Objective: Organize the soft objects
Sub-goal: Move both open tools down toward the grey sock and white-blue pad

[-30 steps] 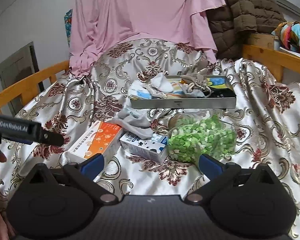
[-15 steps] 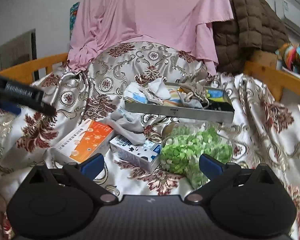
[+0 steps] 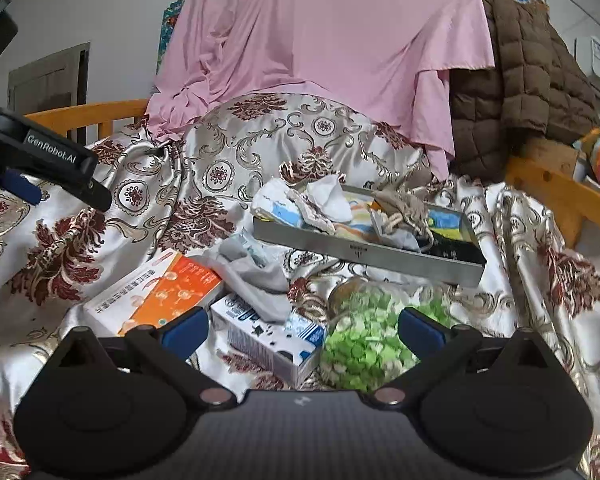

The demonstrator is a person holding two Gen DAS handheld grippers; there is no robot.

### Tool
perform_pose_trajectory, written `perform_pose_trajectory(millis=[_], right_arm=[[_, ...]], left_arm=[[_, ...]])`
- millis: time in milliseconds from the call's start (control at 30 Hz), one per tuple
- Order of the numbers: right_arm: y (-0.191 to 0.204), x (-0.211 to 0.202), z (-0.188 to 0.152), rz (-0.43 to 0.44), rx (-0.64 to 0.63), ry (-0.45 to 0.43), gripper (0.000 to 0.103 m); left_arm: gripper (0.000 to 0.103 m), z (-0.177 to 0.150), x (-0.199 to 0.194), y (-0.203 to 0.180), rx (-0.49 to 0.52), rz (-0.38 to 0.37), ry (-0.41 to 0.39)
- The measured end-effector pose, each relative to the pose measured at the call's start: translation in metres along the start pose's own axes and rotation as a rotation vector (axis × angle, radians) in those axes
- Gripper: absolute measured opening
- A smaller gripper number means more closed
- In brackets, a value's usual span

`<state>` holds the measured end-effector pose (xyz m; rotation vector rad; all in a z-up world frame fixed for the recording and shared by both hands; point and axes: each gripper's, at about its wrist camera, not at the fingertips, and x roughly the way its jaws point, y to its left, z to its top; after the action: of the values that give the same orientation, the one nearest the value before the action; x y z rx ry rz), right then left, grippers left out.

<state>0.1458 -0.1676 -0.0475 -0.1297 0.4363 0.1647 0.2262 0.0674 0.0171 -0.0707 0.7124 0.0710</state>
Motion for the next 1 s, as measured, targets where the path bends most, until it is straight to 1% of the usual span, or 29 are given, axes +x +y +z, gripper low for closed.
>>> perform_pose_trajectory(millis=[67,133,200,333,467,533,633,700,767,833,867,933,1000], right_arm=[[0.0,0.004,0.001,0.002,-0.011,-0.007,0.103],[0.001,0.007,0.001,-0.025,-0.024,-0.026,0.103],[-0.001,0.009,0.001,-0.044,-0.027,-0.038,0.103],[-0.007,0.017,0.001,-0.037,-0.001,-0.048,0.103],[-0.005,0.027,0.002,-0.034,-0.034,-0.059,0.103],[-0.004,0.034,0.003,-0.024,-0.061,-0.059,0.103],[-0.001,0.048,0.009,0.019,-0.133,-0.038,0.103],[-0.001,0.056,0.014,0.059,-0.171,-0.037,0.103],[0.0,0.064,0.019,0.084,-0.216,-0.05,0.103],[0.001,0.072,0.024,0.117,-0.267,-0.044,0.103],[0.003,0.078,0.026,0.135,-0.293,-0.037,0.102],[0.005,0.089,0.03,0.184,-0.344,0.015,0.102],[0.007,0.097,0.031,0.214,-0.388,0.031,0.099]], left_arm=[[0.102,0.003,0.004,0.0,-0.003,-0.008,0.004],[0.102,0.005,0.009,0.002,-0.025,-0.032,0.013],[0.102,0.008,0.016,0.007,-0.076,-0.074,0.029],[0.102,0.014,0.036,0.016,-0.191,-0.14,0.053],[0.102,0.019,0.057,0.02,-0.241,-0.186,0.073],[0.102,0.023,0.068,0.02,-0.265,-0.233,0.083],[0.102,0.029,0.083,0.021,-0.296,-0.297,0.087],[0.102,0.033,0.093,0.018,-0.305,-0.335,0.086],[0.102,0.037,0.104,0.015,-0.304,-0.371,0.095],[0.102,0.039,0.115,0.012,-0.315,-0.398,0.109],[0.102,0.039,0.121,0.01,-0.326,-0.413,0.123],[0.102,0.039,0.131,0.006,-0.338,-0.44,0.142],[0.102,0.039,0.139,0.002,-0.328,-0.443,0.154]])
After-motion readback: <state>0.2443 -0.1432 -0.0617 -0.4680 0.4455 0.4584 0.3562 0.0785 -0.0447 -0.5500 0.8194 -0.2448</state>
